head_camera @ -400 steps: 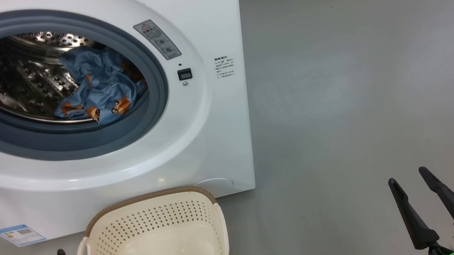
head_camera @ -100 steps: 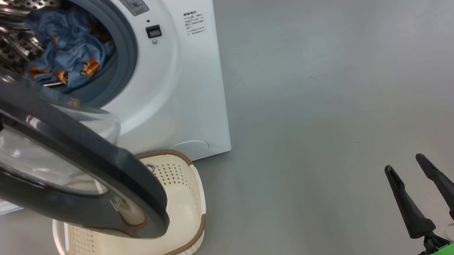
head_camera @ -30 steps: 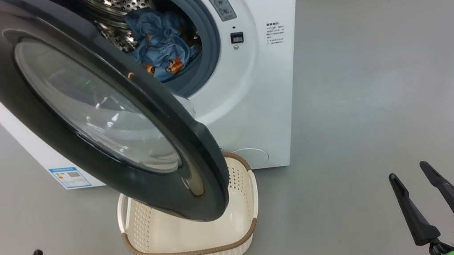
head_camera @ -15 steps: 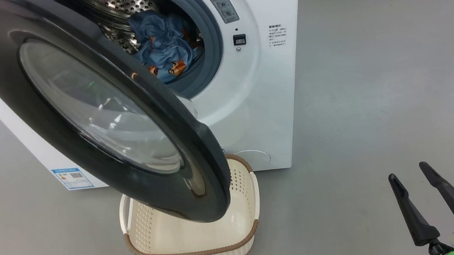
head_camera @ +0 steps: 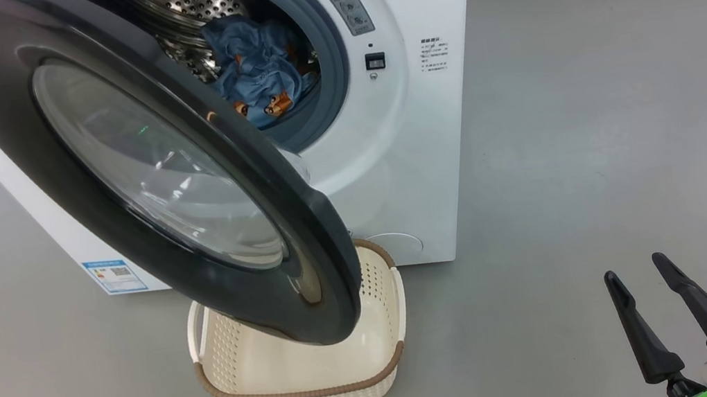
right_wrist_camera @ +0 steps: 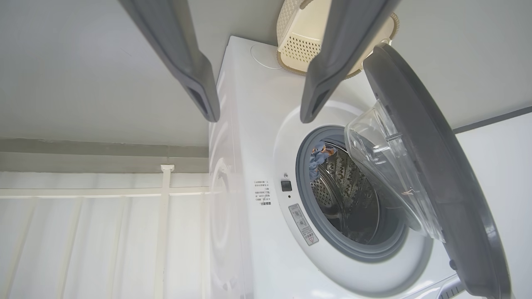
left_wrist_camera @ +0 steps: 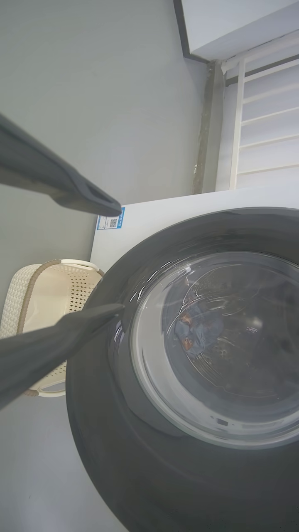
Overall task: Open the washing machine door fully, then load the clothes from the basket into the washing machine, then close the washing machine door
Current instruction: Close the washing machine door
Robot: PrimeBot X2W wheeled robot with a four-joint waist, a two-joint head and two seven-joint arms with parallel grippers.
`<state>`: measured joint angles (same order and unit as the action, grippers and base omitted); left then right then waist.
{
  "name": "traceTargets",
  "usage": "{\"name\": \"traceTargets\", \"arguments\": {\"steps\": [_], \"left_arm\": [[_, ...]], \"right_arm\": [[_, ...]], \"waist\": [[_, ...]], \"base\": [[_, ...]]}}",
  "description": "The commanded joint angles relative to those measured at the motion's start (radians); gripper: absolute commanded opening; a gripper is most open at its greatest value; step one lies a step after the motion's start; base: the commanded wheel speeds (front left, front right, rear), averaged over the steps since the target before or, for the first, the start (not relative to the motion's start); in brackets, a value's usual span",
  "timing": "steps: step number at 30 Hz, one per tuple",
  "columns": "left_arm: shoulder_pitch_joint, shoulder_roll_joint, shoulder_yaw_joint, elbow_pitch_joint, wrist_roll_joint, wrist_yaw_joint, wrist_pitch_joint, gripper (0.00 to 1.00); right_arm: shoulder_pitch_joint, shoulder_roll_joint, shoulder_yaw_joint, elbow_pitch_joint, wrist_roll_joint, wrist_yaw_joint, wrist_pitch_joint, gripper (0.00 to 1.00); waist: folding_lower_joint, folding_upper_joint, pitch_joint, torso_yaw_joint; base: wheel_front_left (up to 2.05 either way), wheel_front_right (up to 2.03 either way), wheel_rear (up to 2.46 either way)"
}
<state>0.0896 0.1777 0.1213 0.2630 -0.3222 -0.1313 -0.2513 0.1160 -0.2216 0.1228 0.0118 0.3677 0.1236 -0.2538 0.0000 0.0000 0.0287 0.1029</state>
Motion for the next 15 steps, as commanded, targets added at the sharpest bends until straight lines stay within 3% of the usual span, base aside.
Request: {"name": "traceTargets", "arguments": {"steps": [1,14,15], "left_arm": [[-0.018,0.017,0.038,-0.030,0.008,0.001,-0.010,1.00],[-0.024,0.003,0.034,-0.047,0.027,0.001,-0.010,1.00],[-0.024,0.001,0.030,-0.049,0.028,0.001,-0.010,1.00]], "right_arm": [[-0.006,-0.022,0.016,-0.022,-0.001,0.007,-0.008,1.00],[-0.022,-0.027,0.035,-0.021,-0.001,0.007,-0.008,1.00],[-0.025,-0.028,0.039,-0.020,0.000,0.007,-0.008,0.87]], "waist": [[0.0000,0.0000,0.000,0.001],[0.0000,0.0000,-0.001,0.031],[0.0000,0.0000,-0.002,0.037]], "base": [[0.00,0.00,0.00],[0.00,0.00,0.00],[0.00,0.00,0.00]]}}
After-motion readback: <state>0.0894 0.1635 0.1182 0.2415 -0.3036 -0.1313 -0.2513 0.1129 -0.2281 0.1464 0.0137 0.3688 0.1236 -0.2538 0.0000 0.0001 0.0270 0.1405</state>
